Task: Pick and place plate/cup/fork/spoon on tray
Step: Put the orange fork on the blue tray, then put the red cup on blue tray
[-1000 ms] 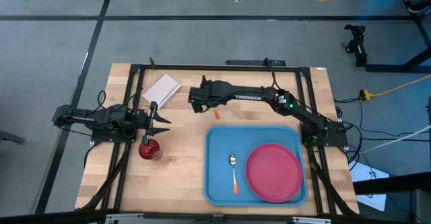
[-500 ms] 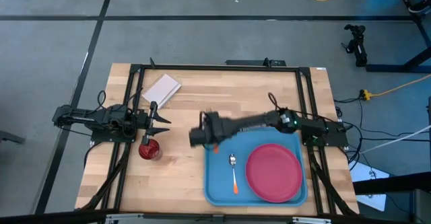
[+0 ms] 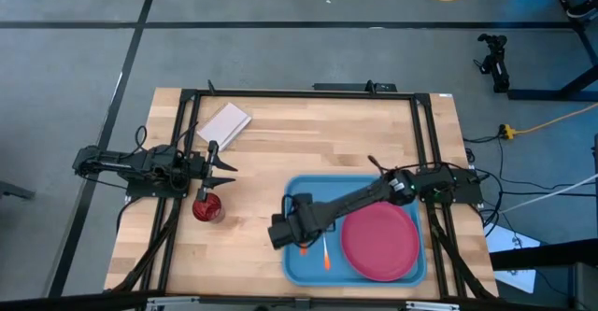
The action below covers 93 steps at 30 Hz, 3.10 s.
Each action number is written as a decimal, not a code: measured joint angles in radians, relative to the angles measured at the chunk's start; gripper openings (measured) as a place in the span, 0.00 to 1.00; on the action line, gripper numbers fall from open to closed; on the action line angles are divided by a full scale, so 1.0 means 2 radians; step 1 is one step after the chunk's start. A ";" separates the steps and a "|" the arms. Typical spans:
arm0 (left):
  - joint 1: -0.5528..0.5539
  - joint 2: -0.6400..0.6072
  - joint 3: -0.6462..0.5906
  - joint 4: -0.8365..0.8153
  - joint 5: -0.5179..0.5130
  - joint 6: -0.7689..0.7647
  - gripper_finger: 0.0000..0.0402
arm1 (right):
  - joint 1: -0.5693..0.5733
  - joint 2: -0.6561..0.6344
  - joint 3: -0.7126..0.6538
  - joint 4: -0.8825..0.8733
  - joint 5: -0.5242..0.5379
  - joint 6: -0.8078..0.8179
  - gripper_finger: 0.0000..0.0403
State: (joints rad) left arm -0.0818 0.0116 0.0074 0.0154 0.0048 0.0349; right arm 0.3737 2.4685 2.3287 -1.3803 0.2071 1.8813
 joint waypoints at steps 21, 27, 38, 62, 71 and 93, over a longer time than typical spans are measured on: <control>0.000 0.000 0.000 0.000 0.000 0.000 0.32 | 0.062 0.039 0.000 0.052 -0.035 0.123 0.03; 0.000 0.000 0.000 0.000 0.000 0.000 0.32 | 0.066 0.039 0.000 0.044 -0.035 0.132 0.03; 0.000 0.000 0.000 0.000 0.000 0.000 0.32 | 0.066 0.039 0.000 0.042 -0.035 0.118 0.04; 0.000 0.000 0.000 0.000 0.000 0.000 0.32 | 0.066 0.039 0.000 0.039 -0.034 0.104 0.10; 0.000 0.000 0.000 0.000 0.000 0.000 0.32 | 0.066 0.039 0.000 0.038 -0.034 0.107 0.10; 0.000 0.000 0.000 0.000 -0.001 0.000 0.32 | 0.088 -0.002 0.014 0.045 0.465 -0.323 0.10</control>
State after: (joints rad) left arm -0.0817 0.0120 0.0071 0.0154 0.0030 0.0349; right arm 0.5495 2.4639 2.3572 -1.2906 1.1364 1.2357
